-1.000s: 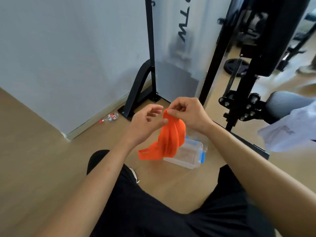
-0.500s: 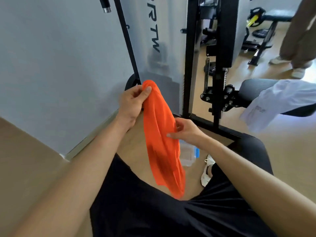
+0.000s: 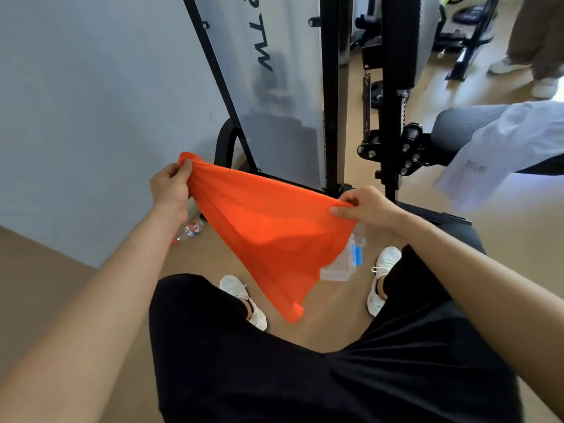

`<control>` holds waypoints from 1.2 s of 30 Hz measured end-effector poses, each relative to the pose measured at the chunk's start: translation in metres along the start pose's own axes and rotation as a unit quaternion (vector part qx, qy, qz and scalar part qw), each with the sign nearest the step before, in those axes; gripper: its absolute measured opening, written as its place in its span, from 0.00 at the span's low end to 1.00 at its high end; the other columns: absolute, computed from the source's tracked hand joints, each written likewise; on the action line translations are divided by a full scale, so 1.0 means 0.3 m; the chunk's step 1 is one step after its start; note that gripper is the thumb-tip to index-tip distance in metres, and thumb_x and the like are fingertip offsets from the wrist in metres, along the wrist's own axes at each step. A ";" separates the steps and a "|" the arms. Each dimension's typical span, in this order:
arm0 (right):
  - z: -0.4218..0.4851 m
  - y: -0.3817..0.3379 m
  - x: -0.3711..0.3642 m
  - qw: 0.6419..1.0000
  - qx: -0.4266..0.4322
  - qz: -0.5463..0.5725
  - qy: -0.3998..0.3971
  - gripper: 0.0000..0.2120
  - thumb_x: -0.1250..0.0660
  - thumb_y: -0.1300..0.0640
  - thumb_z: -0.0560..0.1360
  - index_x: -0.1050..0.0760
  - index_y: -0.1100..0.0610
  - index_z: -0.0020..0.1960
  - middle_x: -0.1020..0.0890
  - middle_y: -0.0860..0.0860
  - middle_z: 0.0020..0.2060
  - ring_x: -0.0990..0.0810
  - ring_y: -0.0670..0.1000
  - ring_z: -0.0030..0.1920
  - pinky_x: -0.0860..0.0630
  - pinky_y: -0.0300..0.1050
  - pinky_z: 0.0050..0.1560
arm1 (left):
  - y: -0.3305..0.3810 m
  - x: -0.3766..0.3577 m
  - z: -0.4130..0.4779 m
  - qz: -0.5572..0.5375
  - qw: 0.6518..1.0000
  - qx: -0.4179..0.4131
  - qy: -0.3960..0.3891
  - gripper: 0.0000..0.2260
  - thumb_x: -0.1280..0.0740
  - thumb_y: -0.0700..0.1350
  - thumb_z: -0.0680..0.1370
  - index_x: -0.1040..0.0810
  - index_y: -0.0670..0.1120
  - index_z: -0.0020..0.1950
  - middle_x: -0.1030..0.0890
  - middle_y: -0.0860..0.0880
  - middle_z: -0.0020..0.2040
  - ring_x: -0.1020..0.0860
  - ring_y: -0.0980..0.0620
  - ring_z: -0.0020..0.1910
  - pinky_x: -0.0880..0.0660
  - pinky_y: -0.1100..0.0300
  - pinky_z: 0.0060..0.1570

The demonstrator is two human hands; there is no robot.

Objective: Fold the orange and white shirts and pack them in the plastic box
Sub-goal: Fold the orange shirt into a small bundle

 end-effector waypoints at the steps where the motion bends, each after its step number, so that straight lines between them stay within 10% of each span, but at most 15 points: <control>1: 0.017 -0.003 0.024 0.999 0.006 -0.042 -0.014 0.08 0.25 0.51 0.74 0.19 0.52 0.39 0.21 0.47 0.31 0.25 0.40 0.29 0.29 0.32 0.34 | -0.016 0.018 0.023 0.003 1.000 0.005 0.009 0.09 0.30 0.47 0.79 0.21 0.50 0.39 0.24 0.51 0.38 0.28 0.54 0.38 0.27 0.56 0.44; 10: 0.134 0.014 0.110 0.998 -0.066 0.022 -0.010 0.10 0.31 0.52 0.79 0.22 0.60 0.48 0.17 0.53 0.45 0.16 0.51 0.45 0.17 0.48 0.47 | -0.063 0.111 0.107 0.037 0.999 -0.008 0.020 0.03 0.29 0.44 0.79 0.20 0.45 0.51 0.22 0.52 0.41 0.25 0.56 0.41 0.25 0.58 0.46; 13: 0.155 -0.003 0.110 0.994 -0.091 0.058 -0.020 0.09 0.27 0.59 0.76 0.26 0.61 0.44 0.16 0.59 0.41 0.13 0.53 0.37 0.15 0.46 0.38 | -0.073 0.153 0.117 0.080 0.997 -0.016 0.014 0.10 0.26 0.42 0.76 0.18 0.41 0.55 0.20 0.49 0.42 0.23 0.49 0.47 0.24 0.54 0.51; 17: 0.182 -0.049 0.134 0.996 -0.068 0.015 0.062 0.12 0.27 0.70 0.73 0.28 0.59 0.38 0.20 0.60 0.39 0.16 0.52 0.33 0.18 0.41 0.33 | -0.117 0.191 0.118 0.119 0.993 0.005 0.001 0.06 0.24 0.42 0.74 0.21 0.47 0.41 0.21 0.50 0.40 0.22 0.47 0.47 0.23 0.52 0.52; 23: 0.248 -0.139 0.167 0.990 -0.035 -0.125 0.056 0.06 0.25 0.62 0.73 0.16 0.61 0.50 0.18 0.55 0.46 0.20 0.53 0.47 0.23 0.45 0.45 | -0.102 0.192 0.120 0.104 0.995 0.002 0.008 0.03 0.29 0.40 0.78 0.22 0.43 0.48 0.24 0.50 0.40 0.23 0.53 0.41 0.22 0.61 0.42; 30: 0.269 -0.261 0.301 0.984 -0.018 -0.060 0.168 0.11 0.24 0.53 0.73 0.23 0.57 0.40 0.20 0.54 0.40 0.21 0.52 0.40 0.20 0.46 0.40 | 0.102 0.218 0.166 0.059 0.992 -0.084 0.073 0.10 0.30 0.38 0.78 0.18 0.38 0.59 0.19 0.47 0.43 0.22 0.52 0.40 0.20 0.59 0.46; 36: 0.253 -0.281 0.271 0.997 -0.051 0.045 0.033 0.08 0.24 0.60 0.73 0.22 0.58 0.49 0.22 0.55 0.49 0.18 0.54 0.47 0.16 0.46 0.42 | 0.109 0.251 0.192 0.078 0.989 -0.040 0.120 0.10 0.30 0.39 0.76 0.16 0.41 0.57 0.17 0.42 0.47 0.19 0.46 0.45 0.18 0.50 0.53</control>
Point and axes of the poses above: each hand's wrist, its own z-axis towards the middle knuckle, its own x-axis out of the back of the hand, y = z × x, the point moved 5 cm from there along z, towards the middle knuckle
